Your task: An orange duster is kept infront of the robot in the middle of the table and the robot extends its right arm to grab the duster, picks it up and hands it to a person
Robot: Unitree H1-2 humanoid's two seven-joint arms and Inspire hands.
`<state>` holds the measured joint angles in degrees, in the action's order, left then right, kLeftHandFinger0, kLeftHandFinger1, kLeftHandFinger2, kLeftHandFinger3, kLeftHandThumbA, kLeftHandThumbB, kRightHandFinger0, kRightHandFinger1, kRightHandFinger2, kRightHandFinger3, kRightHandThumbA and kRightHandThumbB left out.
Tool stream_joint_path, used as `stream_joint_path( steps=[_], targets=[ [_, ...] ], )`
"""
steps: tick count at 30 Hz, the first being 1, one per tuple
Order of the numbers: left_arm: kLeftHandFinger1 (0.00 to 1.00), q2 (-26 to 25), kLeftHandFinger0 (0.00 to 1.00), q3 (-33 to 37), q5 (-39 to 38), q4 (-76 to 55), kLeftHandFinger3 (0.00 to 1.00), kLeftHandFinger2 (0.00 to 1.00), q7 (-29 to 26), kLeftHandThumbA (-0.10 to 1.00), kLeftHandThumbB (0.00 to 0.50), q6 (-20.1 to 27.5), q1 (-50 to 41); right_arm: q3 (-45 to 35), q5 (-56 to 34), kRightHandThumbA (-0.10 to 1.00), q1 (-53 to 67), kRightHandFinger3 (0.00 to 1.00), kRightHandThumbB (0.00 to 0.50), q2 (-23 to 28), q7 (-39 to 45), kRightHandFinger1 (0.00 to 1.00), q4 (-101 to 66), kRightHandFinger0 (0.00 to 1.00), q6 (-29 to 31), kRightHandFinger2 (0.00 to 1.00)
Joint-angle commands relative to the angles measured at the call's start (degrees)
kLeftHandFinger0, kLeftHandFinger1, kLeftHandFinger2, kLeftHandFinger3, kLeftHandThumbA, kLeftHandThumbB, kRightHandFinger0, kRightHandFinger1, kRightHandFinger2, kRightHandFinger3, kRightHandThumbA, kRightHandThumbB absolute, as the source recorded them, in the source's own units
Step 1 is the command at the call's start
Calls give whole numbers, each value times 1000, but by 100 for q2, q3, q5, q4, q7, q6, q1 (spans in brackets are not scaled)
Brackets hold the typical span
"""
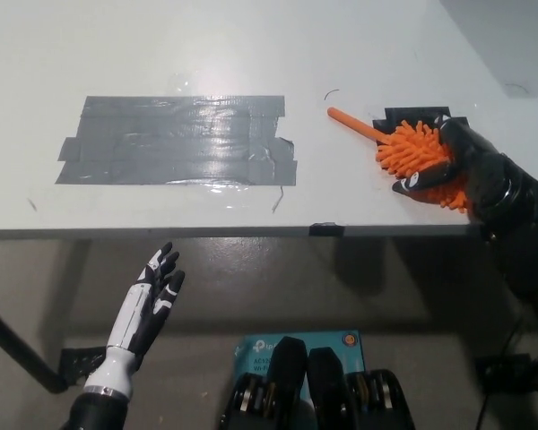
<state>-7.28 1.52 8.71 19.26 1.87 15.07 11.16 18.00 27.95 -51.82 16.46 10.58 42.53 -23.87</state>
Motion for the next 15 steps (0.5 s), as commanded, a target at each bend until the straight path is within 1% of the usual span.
stream_joint_path(
  steps=[1, 2, 3, 4, 5, 6, 7, 8, 9, 10, 11, 13, 15],
  targets=[
    [1000, -73, 1000, -13, -15, -140, 1000, 1000, -41, 905, 129, 140, 158, 93, -251, 449, -454, 1000, 241, 87, 884, 792, 422, 765, -154, 890],
    [1000, -74, 1000, -13, -19, -147, 1000, 1000, -36, 906, 130, 131, 158, 150, -233, 395, -478, 1000, 266, 96, 984, 635, 475, 580, -143, 830],
    [1000, -75, 1000, -18, -28, -148, 1000, 1000, -37, 906, 133, 138, 163, 372, -139, 90, -549, 1000, 229, 140, 1300, 316, 669, 173, 48, 462],
    [1000, -77, 1000, -21, -30, -141, 1000, 1000, -39, 907, 133, 150, 169, 536, -45, -62, -580, 987, 251, 163, 1458, 288, 799, 98, 193, 410],
    [1000, -81, 1000, -20, -29, -133, 1000, 1000, -39, 907, 133, 160, 173, 584, -19, -92, -583, 954, 255, 161, 1467, 286, 846, 73, 219, 381],
    [1000, -83, 1000, -19, -30, -129, 1000, 1000, -36, 908, 132, 165, 175, 640, 9, -98, -593, 925, 230, 159, 1485, 277, 885, 25, 226, 349],
    [1000, -84, 1000, -17, -31, -138, 1000, 1000, -30, 910, 132, 154, 173, 840, 120, -100, -622, 1000, 190, 177, 1540, 346, 962, 15, 311, 348],
    [1000, -85, 1000, -16, -31, -141, 1000, 1000, -27, 915, 132, 147, 173, 902, 138, -100, -629, 1000, 180, 182, 1564, 358, 989, 19, 333, 358],
    [1000, -85, 1000, -24, -53, -129, 1000, 1000, -15, 915, 133, 113, 205, 1008, 154, -100, -673, 1000, 145, 189, 1606, 433, 1078, 70, 376, 419],
    [1000, -85, 1000, -24, -60, -129, 1000, 1000, -8, 915, 133, 103, 212, 1042, 143, -100, -690, 1000, 139, 191, 1614, 448, 1108, 76, 378, 427],
    [1000, -82, 1000, -27, -96, -118, 1000, 1000, 14, 904, 133, 100, 218, 1091, 144, -100, -705, 1000, 136, 188, 1594, 518, 1156, 120, 353, 460],
    [1000, -80, 1000, -33, -113, -103, 1000, 1000, 14, 900, 143, 106, 222, 1121, 122, -100, -721, 1000, 148, 184, 1524, 641, 1229, 211, 399, 537],
    [1000, -78, 1000, -35, -124, -110, 1000, 1000, 17, 899, 139, 101, 225, 1143, 108, -100, -738, 1000, 148, 181, 1440, 676, 1289, 220, 447, 523]
  ],
)
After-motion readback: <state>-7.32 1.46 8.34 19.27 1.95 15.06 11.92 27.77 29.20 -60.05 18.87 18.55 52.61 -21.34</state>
